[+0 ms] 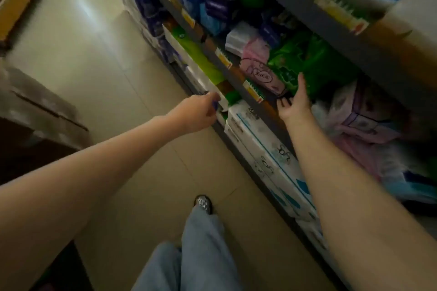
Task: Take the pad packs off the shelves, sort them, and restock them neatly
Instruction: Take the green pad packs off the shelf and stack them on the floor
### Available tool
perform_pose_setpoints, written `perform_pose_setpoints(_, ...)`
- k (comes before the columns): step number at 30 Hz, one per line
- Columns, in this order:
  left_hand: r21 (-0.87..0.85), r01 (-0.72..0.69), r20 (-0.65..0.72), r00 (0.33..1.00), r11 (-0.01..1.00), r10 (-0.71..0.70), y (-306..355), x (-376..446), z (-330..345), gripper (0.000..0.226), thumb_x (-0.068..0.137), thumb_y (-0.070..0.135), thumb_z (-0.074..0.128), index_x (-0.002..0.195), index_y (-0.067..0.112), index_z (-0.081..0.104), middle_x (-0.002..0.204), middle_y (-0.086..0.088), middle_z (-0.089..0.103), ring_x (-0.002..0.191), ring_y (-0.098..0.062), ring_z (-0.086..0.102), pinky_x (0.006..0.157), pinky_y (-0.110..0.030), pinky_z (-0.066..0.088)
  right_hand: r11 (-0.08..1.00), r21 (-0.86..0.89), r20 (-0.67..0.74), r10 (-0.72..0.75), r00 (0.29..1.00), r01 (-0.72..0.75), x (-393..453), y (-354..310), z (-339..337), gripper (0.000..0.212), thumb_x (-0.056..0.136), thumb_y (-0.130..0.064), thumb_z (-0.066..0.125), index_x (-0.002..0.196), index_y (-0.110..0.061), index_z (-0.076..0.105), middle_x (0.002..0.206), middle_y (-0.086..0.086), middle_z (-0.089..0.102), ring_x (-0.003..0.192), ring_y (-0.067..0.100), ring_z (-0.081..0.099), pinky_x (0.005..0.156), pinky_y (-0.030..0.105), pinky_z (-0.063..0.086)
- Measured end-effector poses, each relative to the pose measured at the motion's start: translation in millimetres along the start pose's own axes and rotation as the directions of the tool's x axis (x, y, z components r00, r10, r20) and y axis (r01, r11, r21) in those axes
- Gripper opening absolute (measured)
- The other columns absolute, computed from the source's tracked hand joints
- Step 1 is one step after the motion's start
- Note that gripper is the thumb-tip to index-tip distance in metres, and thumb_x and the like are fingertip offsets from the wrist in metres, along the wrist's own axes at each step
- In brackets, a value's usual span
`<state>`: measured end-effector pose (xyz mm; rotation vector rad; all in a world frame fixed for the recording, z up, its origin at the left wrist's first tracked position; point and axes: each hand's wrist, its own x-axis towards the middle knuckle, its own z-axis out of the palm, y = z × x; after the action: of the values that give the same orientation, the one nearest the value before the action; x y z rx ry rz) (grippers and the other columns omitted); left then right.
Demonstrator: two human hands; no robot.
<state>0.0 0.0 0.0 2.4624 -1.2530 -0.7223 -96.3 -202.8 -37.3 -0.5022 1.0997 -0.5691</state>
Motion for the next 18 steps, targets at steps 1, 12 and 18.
perform_pose_setpoints(1,-0.003,-0.007,0.020,1.000,1.000,0.007,-3,11,-5,0.042,0.091,0.014,0.052,0.131,0.011,0.041,0.113,-0.008,0.063,0.101,-0.025,0.061,0.090,-0.036,0.048,1.000,0.018,-0.007,-0.007,1.000,0.007,6,-1,11,0.076,0.084,-0.044,0.066,0.144,-0.016,0.030,0.145,0.010,0.037,0.132,0.023,0.039,0.101,0.032,0.039)
perform_pose_setpoints(12,-0.121,-0.096,0.066,0.992,0.988,0.105,-47,104,-20,0.047,0.090,0.010,0.052,0.134,0.009,0.035,0.110,-0.008,0.064,0.102,-0.025,0.060,0.086,-0.028,0.043,0.906,0.404,-0.211,-0.038,0.977,0.122,37,11,73,0.057,0.087,-0.040,0.061,0.136,-0.019,0.042,0.138,0.010,0.046,0.126,0.028,0.045,0.108,0.045,0.034)
perform_pose_setpoints(18,-0.654,0.170,0.234,0.972,0.737,-0.017,-36,141,-28,0.054,0.092,0.037,0.055,0.137,0.017,0.033,0.119,-0.003,0.055,0.112,-0.019,0.053,0.088,-0.027,0.041,0.971,0.232,-0.239,-0.008,0.971,0.065,18,45,67,0.062,0.083,-0.048,0.062,0.133,-0.018,0.044,0.128,0.008,0.050,0.111,0.019,0.052,0.082,0.032,0.043)
